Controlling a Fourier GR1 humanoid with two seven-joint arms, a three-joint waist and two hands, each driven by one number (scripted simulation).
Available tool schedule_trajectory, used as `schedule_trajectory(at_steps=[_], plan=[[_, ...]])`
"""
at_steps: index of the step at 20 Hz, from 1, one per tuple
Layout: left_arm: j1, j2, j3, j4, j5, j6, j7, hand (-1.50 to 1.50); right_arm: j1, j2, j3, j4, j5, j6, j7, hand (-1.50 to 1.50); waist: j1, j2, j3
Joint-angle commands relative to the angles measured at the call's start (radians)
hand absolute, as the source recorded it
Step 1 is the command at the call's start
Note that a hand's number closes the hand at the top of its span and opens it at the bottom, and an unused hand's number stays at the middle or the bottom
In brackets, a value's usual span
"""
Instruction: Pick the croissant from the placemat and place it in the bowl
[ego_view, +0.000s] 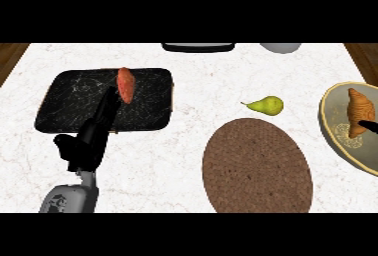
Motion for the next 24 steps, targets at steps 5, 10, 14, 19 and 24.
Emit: schedule_trajectory(at_steps=[5,10,14,19,24], plan=[[-0.012,-0.005,0.001,-0.023,0.004,0.003,0.055,0.0,-0.038,0.0,-0.131,0.025,-0.152,-0.027,-0.124,-1.5,-0.003,-0.001,0.0],[0.018,0.035,0.033,-0.018,0.02,-0.032,-0.006,0.0,0.004,-0.061,-0.243,-0.088,-0.304,0.084,0.045,-1.5,-0.012,-0.004,-0.001],[0.02,-0.003,0.01,-0.008,-0.006,0.005,0.008,0.0,0.109,-0.026,-0.284,-0.211,-0.417,0.164,0.132,-1.5,-0.017,-0.005,-0.001],[0.007,0.018,0.019,-0.02,0.016,-0.032,0.022,0.0,0.159,-0.114,-0.378,-0.075,-0.526,0.297,0.04,-1.5,-0.012,-0.002,-0.001],[-0.018,-0.028,-0.003,0.042,-0.032,0.021,-0.02,0.0,0.263,-0.082,-0.387,-0.108,-0.598,0.412,-0.012,-1.5,-0.019,-0.002,-0.001]])
